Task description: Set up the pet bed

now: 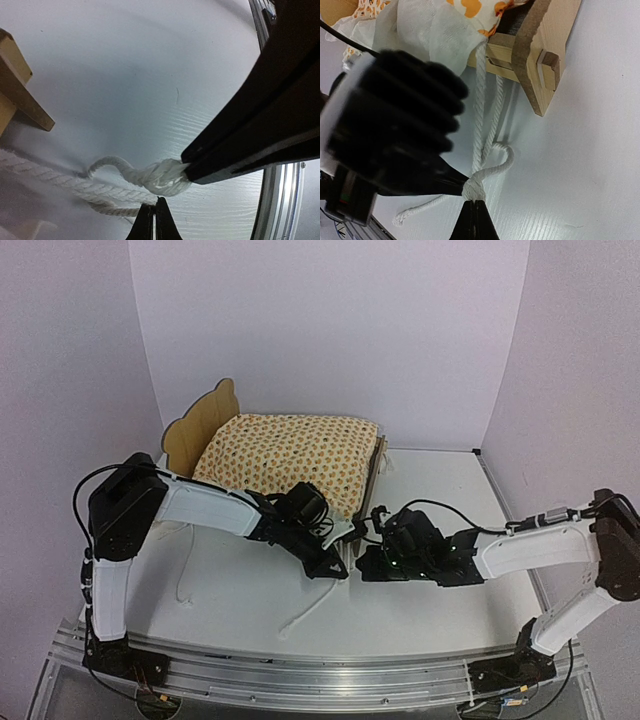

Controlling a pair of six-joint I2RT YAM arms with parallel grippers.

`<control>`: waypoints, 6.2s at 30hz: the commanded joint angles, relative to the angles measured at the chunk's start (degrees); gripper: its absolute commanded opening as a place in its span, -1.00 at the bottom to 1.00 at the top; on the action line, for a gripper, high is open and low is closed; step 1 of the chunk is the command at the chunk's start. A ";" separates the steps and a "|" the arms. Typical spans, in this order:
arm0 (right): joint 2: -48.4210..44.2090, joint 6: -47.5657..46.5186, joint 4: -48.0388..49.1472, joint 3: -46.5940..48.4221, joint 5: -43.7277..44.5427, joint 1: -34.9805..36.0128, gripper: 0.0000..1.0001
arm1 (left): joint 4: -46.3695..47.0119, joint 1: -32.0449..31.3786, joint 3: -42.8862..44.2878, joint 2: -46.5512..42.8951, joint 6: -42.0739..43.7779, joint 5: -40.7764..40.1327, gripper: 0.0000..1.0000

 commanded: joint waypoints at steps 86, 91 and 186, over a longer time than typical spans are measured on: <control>1.92 -3.41 8.19 4.07 -23.79 -4.69 -1.00 | 1.11 6.62 0.63 -1.24 29.11 20.62 -0.58; 2.68 -3.24 8.23 4.16 -23.73 -4.89 -1.00 | -0.02 6.70 1.68 -1.21 26.64 21.82 -0.87; 2.56 -6.69 -9.21 12.04 -21.27 -9.37 -1.00 | -14.14 11.92 12.51 2.89 7.14 16.35 -1.00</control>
